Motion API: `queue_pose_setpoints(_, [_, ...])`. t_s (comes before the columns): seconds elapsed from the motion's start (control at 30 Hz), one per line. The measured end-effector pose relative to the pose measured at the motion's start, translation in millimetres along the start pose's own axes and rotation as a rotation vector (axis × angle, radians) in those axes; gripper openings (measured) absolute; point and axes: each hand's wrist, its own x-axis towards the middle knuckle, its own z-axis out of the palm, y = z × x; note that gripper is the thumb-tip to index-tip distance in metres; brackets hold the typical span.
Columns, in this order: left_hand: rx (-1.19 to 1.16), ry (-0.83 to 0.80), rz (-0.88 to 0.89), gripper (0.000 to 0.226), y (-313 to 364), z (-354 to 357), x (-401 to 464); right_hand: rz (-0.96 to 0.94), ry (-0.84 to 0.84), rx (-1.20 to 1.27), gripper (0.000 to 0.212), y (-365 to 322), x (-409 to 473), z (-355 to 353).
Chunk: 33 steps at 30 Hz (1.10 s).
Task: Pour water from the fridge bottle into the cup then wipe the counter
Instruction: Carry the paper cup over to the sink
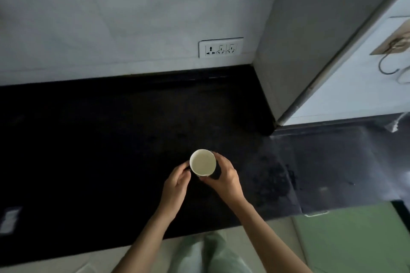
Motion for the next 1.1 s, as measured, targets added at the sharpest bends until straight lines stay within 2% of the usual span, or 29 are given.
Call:
queue_pose_setpoints(0.27, [-0.227, -0.174, -0.081, 0.036, -1.0, -10.1, 9.5, 0.105, 0.031, 0.144, 0.063, -3.9, -1.3, 4.9])
queue_pose_setpoints(0.5, [-0.205, -0.300, -0.047, 0.038, 2.6, -21.0, 16.0, 0.185, 0.123, 0.264, 0.059, -10.2, -4.7, 7.7])
queue_pose_setpoints(0.63, [-0.175, -0.385, -0.017, 0.049, 10.6, -21.5, 16.4, 0.187, 0.208, 0.299, 0.058, -17.8, -11.1, 2.5])
queue_pose_setpoints(1.1, [-0.145, -0.701, 0.233, 0.044, 79.9, 16.9, -17.2, 0.069, 0.582, 0.381, 0.054, -57.1, -63.5, -71.2])
